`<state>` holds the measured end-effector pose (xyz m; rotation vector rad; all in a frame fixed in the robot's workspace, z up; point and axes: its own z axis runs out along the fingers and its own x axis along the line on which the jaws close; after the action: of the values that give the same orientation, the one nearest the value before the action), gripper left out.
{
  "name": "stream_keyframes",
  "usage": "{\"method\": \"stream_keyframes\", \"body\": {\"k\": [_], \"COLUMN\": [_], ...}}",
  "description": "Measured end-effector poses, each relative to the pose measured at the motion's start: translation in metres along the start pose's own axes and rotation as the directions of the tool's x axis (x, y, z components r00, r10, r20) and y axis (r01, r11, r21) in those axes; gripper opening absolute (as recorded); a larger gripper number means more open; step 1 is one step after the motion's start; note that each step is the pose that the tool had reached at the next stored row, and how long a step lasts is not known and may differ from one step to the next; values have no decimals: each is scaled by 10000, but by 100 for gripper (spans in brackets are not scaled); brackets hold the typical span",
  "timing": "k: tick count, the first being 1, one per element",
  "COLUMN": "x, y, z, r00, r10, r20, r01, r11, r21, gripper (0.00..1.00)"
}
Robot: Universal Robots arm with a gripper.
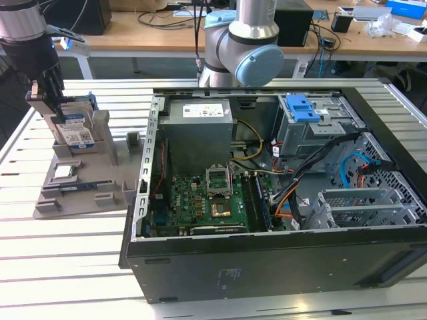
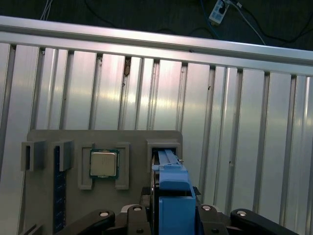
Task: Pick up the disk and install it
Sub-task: 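Pick up the disk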
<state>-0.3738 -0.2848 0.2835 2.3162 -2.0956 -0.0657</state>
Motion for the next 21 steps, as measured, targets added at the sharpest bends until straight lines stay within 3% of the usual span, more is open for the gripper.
{"method": "stream_keyframes", "body": {"k": [12,21], "x": [-1,-2], "y": [3,3], "z": [-75,-80], "r00": [10000,10000], "r10": [0,0], "r20": [-1,12], "r01": [0,0], "r11": [10000,10000], "r21": [0,1], "gripper": [37,37]}}
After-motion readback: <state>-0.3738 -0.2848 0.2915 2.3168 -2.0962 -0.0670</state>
